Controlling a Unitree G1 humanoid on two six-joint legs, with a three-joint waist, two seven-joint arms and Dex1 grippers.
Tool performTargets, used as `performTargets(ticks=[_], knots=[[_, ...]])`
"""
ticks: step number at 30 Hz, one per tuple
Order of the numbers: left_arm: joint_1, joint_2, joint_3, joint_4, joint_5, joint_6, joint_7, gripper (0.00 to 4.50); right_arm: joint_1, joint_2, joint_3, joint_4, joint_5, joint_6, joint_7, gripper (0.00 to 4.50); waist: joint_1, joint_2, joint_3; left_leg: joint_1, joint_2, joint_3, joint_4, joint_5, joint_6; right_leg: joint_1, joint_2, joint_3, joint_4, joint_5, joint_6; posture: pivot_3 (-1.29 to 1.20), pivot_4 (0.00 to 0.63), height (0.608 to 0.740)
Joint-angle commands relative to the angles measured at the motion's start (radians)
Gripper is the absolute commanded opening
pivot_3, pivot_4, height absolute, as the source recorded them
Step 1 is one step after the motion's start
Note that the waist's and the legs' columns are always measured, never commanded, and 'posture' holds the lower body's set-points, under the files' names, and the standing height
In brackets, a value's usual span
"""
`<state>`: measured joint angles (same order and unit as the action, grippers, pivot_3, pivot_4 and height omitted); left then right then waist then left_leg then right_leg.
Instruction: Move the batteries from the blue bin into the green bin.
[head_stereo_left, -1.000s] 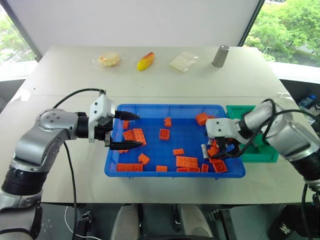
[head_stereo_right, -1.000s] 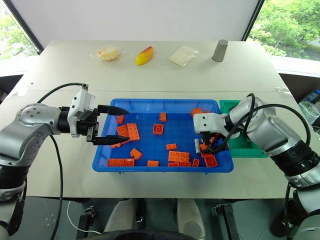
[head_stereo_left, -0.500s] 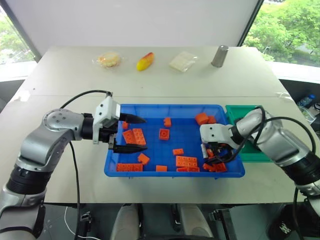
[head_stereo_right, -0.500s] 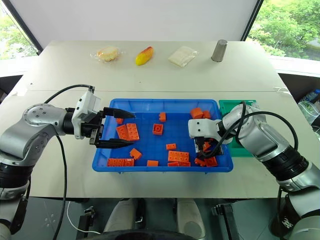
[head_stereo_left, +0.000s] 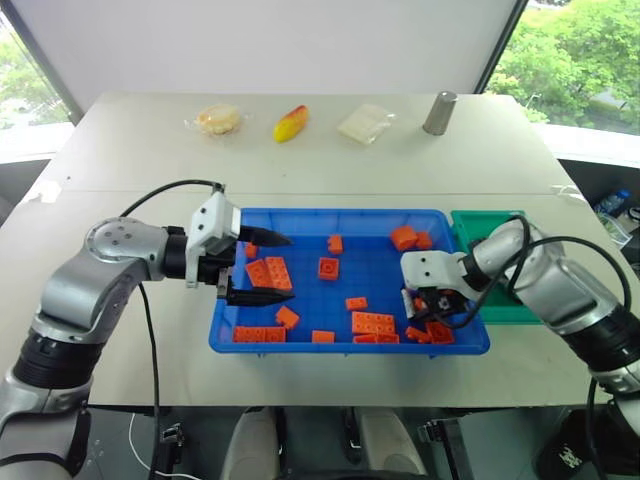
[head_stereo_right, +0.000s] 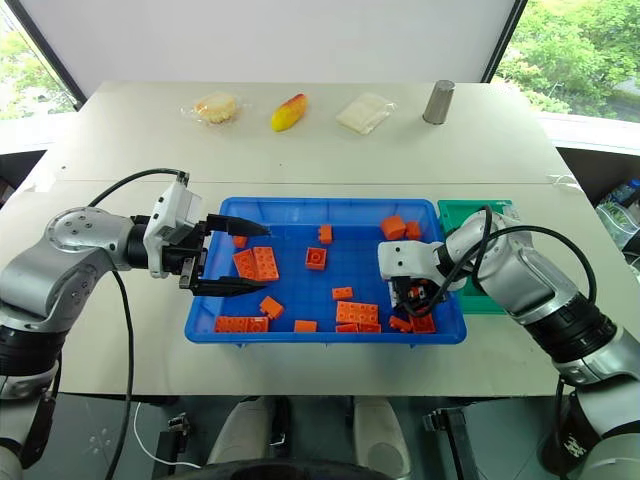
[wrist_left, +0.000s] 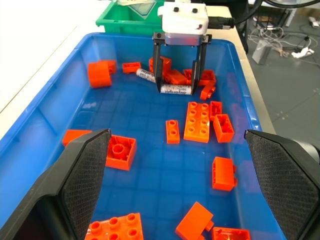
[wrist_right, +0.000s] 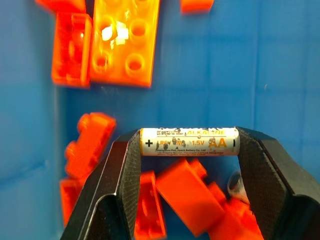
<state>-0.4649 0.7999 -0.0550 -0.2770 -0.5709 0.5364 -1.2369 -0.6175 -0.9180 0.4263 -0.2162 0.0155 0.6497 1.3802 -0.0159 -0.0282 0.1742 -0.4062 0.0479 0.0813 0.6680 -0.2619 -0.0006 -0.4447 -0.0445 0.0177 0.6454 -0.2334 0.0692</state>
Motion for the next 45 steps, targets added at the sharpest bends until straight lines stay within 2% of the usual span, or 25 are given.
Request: performTargets(ticks=[1,5,11,16,20,21,26,33,45], knots=[[-0.004,0.002,0.02,-0.012,-0.008,-0.012,-0.002,4.5,-0.09,-0.002,-0.152,-0.025,0.088,0.138,-0.035,2.22,0.001,0.0,0.0,0.0,0.0,0.0,0.0,0.0,0.0,0.0,0.0,0.0,0.0,0.0,0.0,0.0,0.15,0.74],[-0.001,-0.001,0.012,-0.017,-0.009,-0.011,-0.005,4.5,-0.139,-0.058,-0.253,0.075,0.106,0.169,-0.084,2.22,0.008,0.0,0.0,0.0,0.0,0.0,0.0,0.0,0.0,0.0,-0.001,0.0,0.0,0.0,0.0,0.0,0.15,0.74],[-0.012,-0.008,-0.007,-0.007,0.005,-0.03,-0.019,4.5,-0.075,-0.256,-0.324,0.251,0.064,0.01,-0.08,2.22,0.014,0.0,0.0,-0.002,-0.001,0.001,-0.001,0.0,0.0,0.001,-0.002,-0.001,-0.006,0.0,-0.001,0.0,0.15,0.74],[-0.028,-0.017,-0.014,0.022,0.023,-0.046,-0.032,4.5,-0.007,-0.279,-0.352,0.326,0.043,-0.05,-0.146,2.22,-0.004,0.0,0.0,-0.001,0.0,0.001,-0.001,0.0,0.0,0.001,-0.001,0.0,-0.006,0.0,0.0,0.0,0.15,0.74],[-0.018,-0.02,-0.021,0.027,0.037,-0.06,-0.038,4.5,-0.02,-0.248,-0.349,0.352,0.046,-0.059,-0.169,4.24,-0.006,0.001,0.0,0.001,0.0,0.001,-0.001,0.0,0.0,0.0,0.0,0.001,-0.003,0.0,0.0,0.0,0.15,0.74],[-0.016,-0.02,-0.021,0.026,0.038,-0.061,-0.038,4.5,-0.025,-0.245,-0.346,0.359,0.039,-0.07,-0.174,4.44,-0.004,0.001,0.0,0.001,0.0,0.001,-0.001,0.0,0.0,0.0,0.0,0.001,-0.002,0.0,0.0,0.0,0.15,0.74],[-0.011,-0.012,-0.013,0.024,0.04,-0.064,-0.039,4.5,-0.102,-0.216,-0.327,0.337,0.054,-0.036,-0.159,4.44,-0.002,0.001,0.001,0.0,0.0,0.001,-0.001,0.0,0.0,0.0,0.0,0.001,-0.002,0.0,0.0,0.0,0.15,0.74],[0.005,-0.006,-0.004,0.005,0.037,-0.063,-0.025,4.5,-0.08,-0.216,-0.298,0.06,0.144,0.069,-0.065,4.44,0.002,0.002,0.001,0.0,0.0,0.0,-0.001,0.0,0.0,-0.001,0.0,0.0,0.0,0.0,0.0,0.0,0.15,0.74],[0.0,-0.018,-0.007,0.009,0.044,-0.07,-0.011,4.5,0.011,-0.096,-0.127,-0.008,0.113,0.144,-0.151,4.44,0.003,0.001,0.001,-0.001,-0.001,0.0,0.0,0.0,0.0,-0.001,-0.001,0.001,0.0,0.0,0.0,0.0,0.15,0.74]])
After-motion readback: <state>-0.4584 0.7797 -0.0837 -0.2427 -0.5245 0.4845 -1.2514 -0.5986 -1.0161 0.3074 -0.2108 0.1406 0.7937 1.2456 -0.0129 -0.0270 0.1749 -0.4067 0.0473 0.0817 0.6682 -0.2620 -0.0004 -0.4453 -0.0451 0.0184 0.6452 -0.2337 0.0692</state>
